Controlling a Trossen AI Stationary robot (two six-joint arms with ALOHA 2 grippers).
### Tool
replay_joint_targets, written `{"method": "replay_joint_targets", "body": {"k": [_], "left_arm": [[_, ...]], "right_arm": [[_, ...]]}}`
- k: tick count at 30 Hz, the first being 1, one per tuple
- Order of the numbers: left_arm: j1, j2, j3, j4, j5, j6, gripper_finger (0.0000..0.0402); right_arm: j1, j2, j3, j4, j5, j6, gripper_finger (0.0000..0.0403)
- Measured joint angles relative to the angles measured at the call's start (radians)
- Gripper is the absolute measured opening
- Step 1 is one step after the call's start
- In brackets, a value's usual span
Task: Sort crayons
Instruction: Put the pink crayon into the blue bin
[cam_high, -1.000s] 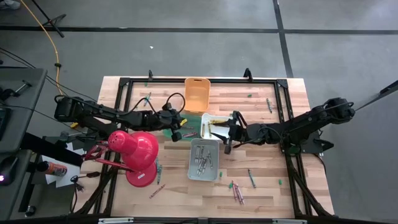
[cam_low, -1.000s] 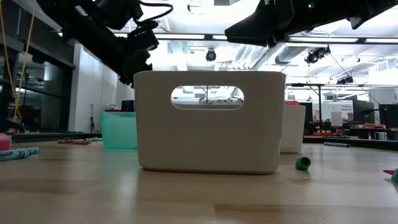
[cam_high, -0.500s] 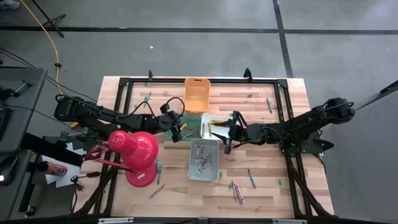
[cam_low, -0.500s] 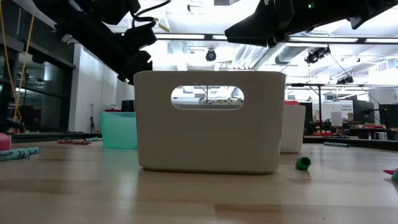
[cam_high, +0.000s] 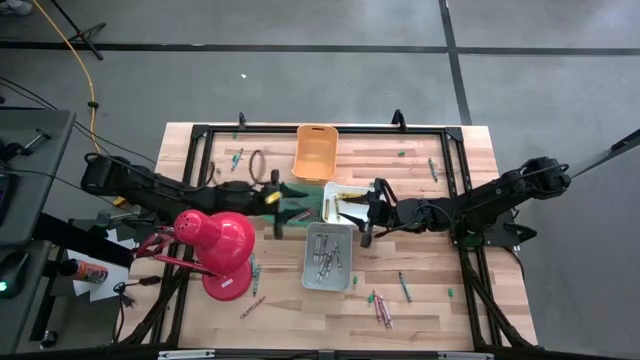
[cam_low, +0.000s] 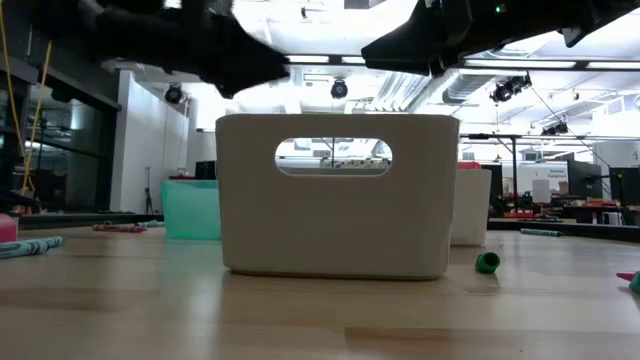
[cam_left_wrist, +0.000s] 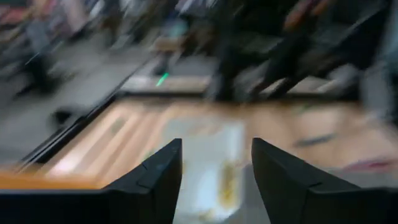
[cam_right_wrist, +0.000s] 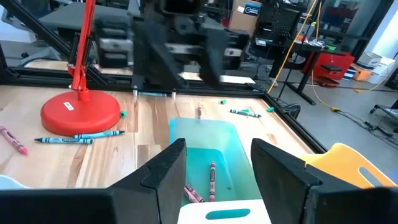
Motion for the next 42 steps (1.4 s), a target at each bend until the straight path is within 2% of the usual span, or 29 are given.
{"method": "replay_joint_targets", "body": {"k": [3,6,11,22,24,27,29,31,36,39,42], "left_arm": [[0.028,0.01,-0.098,0.261,0.12,-0.016,0.0166],[0.059,0.011,-0.149,0.381,0.163,-0.058,0.016],[0.084,0.011,-0.157,0.38,0.226,-0.067,0.0158],[0.085,0.011,-0.157,0.369,0.227,-0.066,0.0158],[0.085,0.011,-0.157,0.369,0.227,-0.066,0.0158],[0.085,0.011,-0.157,0.369,0.226,-0.066,0.0158],[0.085,0.011,-0.157,0.369,0.226,-0.066,0.0158],[0.085,0.011,-0.157,0.367,0.226,-0.066,0.0158],[0.085,0.011,-0.157,0.367,0.225,-0.066,0.0158],[0.085,0.011,-0.157,0.367,0.224,-0.066,0.0158],[0.085,0.011,-0.157,0.367,0.224,-0.069,0.0158]], "right_arm": [[0.0,0.0,0.0,0.0,0.0,0.013,0.0177],[0.0,0.0,0.0,0.001,-0.001,0.013,0.0177],[0.0,0.0,0.0,0.019,-0.001,0.012,0.0177],[0.0,0.0,0.0,0.024,-0.001,0.014,0.0177],[0.001,0.0,0.0,0.024,-0.012,0.076,0.0177],[0.017,0.0,0.012,0.001,-0.139,0.289,0.0177],[0.044,-0.001,0.041,-0.087,-0.242,0.438,0.0177],[0.092,-0.001,0.096,-0.262,-0.296,0.567,0.0177],[0.283,0.068,0.371,-0.788,-0.265,0.82,0.0177],[0.377,0.176,0.569,-1.078,-0.264,0.981,0.0177],[0.439,0.303,0.705,-1.271,-0.297,1.175,0.0177]]}}
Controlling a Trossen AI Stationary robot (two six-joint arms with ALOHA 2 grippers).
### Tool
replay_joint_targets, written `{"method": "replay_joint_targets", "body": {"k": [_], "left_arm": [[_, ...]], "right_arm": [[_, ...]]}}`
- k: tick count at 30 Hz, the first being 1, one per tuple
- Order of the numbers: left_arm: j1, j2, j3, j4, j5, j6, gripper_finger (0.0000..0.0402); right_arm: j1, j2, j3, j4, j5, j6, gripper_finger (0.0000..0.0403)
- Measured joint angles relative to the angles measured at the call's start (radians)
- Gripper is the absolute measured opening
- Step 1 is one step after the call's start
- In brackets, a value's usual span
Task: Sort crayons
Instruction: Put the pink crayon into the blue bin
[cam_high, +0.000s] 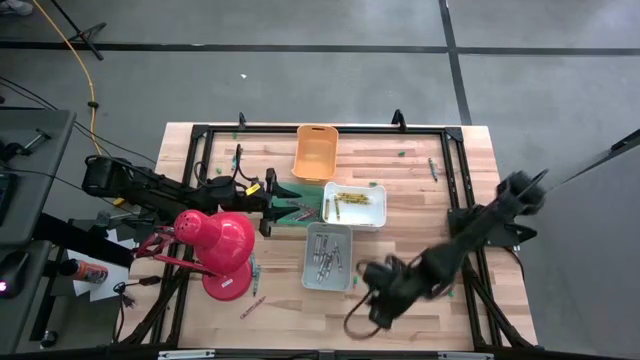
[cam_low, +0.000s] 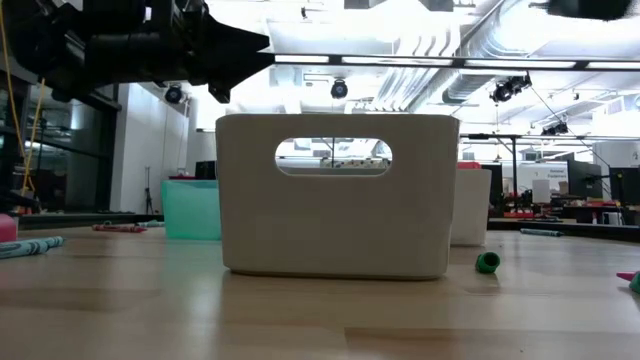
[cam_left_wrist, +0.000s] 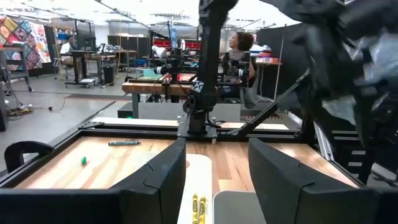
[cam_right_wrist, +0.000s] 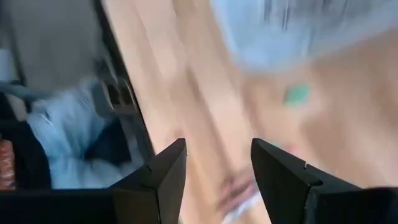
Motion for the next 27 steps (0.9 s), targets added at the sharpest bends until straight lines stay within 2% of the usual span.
{"method": "replay_joint_targets", "body": {"k": [5,8,13,20,27], "left_arm": [[0.0,0.0,0.0,-0.002,0.0,0.0,0.0158],[0.0,0.0,0.0,-0.005,0.0,0.0,0.0158],[0.0,0.0,0.0,-0.008,0.0,0.001,0.0158],[0.0,0.0,0.0,-0.027,-0.005,0.039,0.0158],[0.0,0.0,0.0,-0.05,-0.022,0.038,0.0158]], "right_arm": [[0.019,0.21,0.111,-0.075,-0.278,0.284,0.0177],[0.013,0.31,0.152,-0.078,-0.39,0.329,0.0177],[0.004,0.376,0.168,-0.108,-0.396,0.353,0.0177],[-0.013,0.386,0.168,-0.151,-0.342,0.416,0.0177],[-0.016,0.417,0.168,-0.151,-0.352,0.435,0.0177]]}}
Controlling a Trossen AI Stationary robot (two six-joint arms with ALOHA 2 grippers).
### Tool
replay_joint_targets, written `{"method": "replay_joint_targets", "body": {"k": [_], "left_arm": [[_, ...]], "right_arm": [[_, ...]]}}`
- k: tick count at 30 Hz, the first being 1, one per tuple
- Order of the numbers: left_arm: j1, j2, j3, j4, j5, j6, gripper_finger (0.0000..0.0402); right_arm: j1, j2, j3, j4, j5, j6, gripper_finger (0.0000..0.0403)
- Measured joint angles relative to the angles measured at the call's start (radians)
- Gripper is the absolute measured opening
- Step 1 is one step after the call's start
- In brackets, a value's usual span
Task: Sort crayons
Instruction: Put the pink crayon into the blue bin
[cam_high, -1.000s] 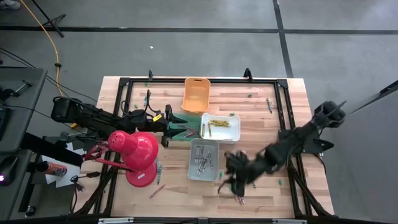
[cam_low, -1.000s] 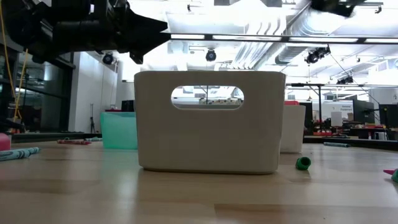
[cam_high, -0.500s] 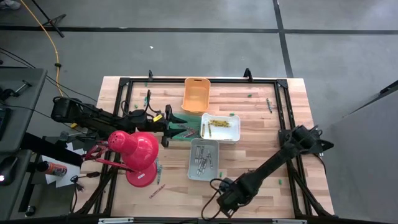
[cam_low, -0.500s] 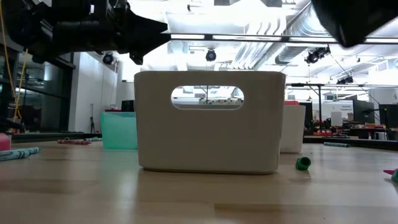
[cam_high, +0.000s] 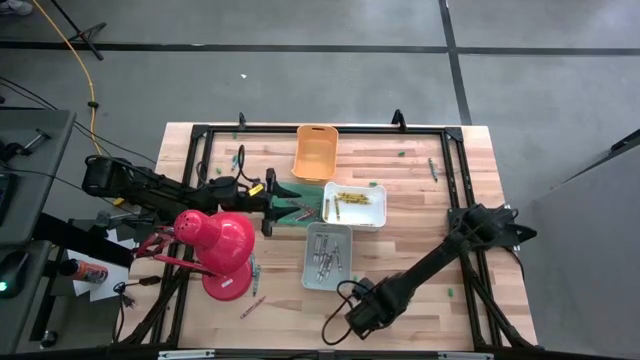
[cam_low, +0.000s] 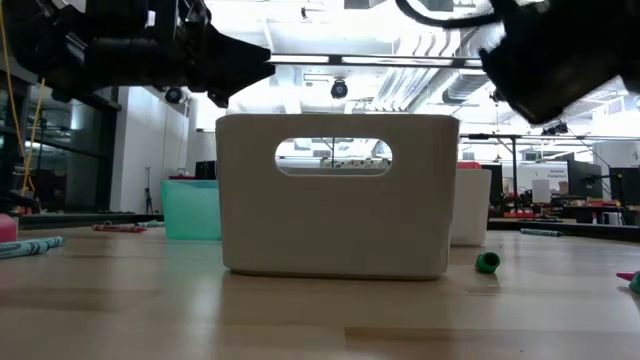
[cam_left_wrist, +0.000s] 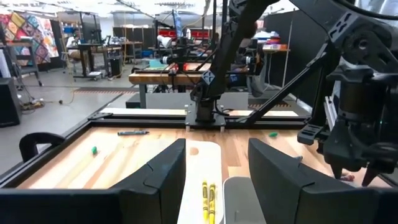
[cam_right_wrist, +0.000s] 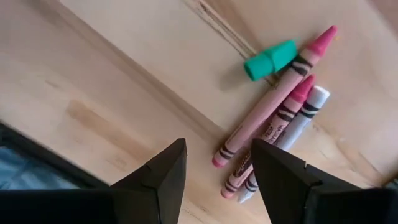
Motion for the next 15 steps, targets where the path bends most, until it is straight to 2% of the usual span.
{"method": "replay_joint_targets", "body": {"k": [4,11,15], "left_arm": [[0.0,0.0,0.0,-0.008,0.0,-0.008,0.0158],[0.0,0.0,0.0,-0.009,0.0,-0.01,0.0158],[0.0,0.0,0.0,-0.009,0.0,-0.01,0.0158]], "right_arm": [[0.0,0.02,0.0,0.002,-0.021,-0.008,0.0177],[0.0,0.022,-0.001,0.0,0.008,0.0,0.0176],[0.0,0.022,-0.001,-0.005,0.026,0.0,0.0151]]}}
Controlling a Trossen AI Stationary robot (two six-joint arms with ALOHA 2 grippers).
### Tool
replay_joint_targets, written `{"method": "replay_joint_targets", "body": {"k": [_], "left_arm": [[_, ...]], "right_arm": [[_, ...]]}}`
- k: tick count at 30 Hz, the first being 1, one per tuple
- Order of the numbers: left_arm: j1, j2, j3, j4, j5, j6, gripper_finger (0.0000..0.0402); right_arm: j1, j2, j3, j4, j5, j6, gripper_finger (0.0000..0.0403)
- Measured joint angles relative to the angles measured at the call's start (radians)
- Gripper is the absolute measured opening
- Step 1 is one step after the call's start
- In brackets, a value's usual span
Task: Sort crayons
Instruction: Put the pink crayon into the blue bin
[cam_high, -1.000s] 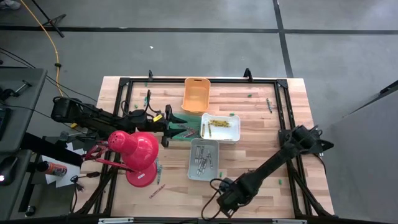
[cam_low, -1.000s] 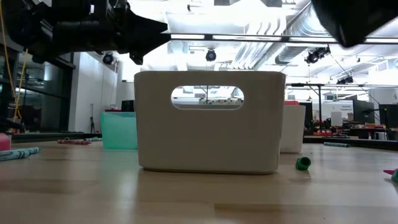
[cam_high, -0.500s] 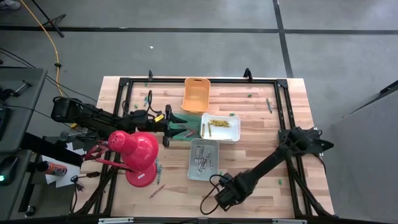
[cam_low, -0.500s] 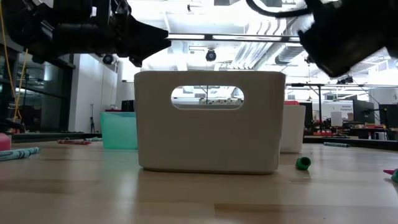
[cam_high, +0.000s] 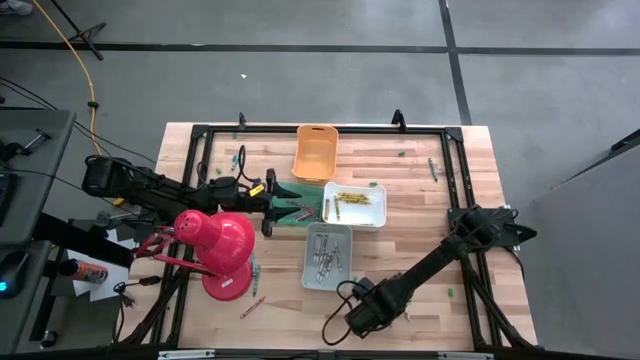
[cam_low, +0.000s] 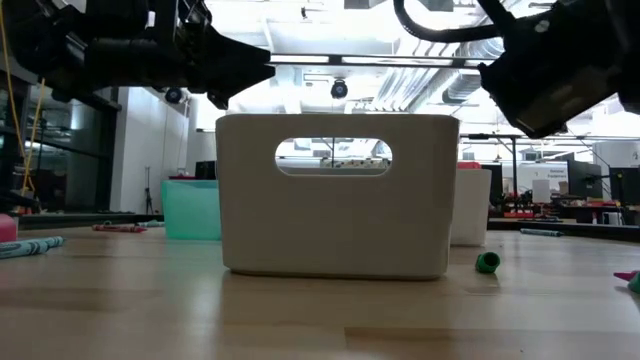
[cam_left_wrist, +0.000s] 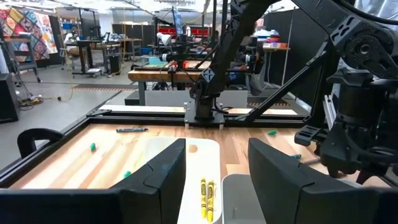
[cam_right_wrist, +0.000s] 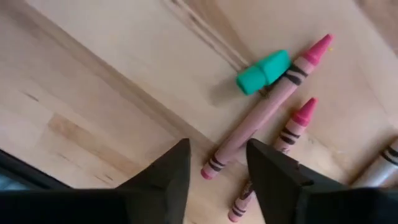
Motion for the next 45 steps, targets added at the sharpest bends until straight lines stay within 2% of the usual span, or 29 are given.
{"method": "replay_joint_targets", "body": {"k": [8,11,13,21,29,32,36,45], "left_arm": [[0.0,0.0,0.0,0.0,0.0,0.0,0.0158],[0.0,0.0,0.0,0.0,0.0,-0.001,0.0158],[0.0,0.0,0.0,0.0,0.0,0.0,0.0158],[0.0,0.0,0.0,0.0,0.0,0.0,0.0158],[0.0,0.0,0.0,-0.007,0.0,0.0,0.0158],[0.0,0.0,0.0,-0.019,0.0,0.0,0.0158],[0.0,0.0,0.0,-0.02,-0.001,0.001,0.0158],[0.0,-0.002,0.0,-0.016,-0.003,0.001,0.0158]], "right_arm": [[0.005,0.0,0.0,-0.079,0.025,0.0,0.0032],[0.005,-0.001,0.0,-0.074,0.042,0.0,0.0007],[0.006,-0.003,0.001,-0.067,0.048,-0.001,0.0009],[0.01,0.002,-0.001,-0.062,0.082,-0.024,0.0055],[0.009,0.061,0.006,-0.064,0.046,-0.083,0.0061],[0.01,0.067,0.007,-0.068,0.047,-0.121,0.0049],[0.011,0.057,0.006,-0.081,0.064,-0.163,0.001],[0.014,-0.008,-0.006,-0.127,0.182,-0.185,0.0003]]}}
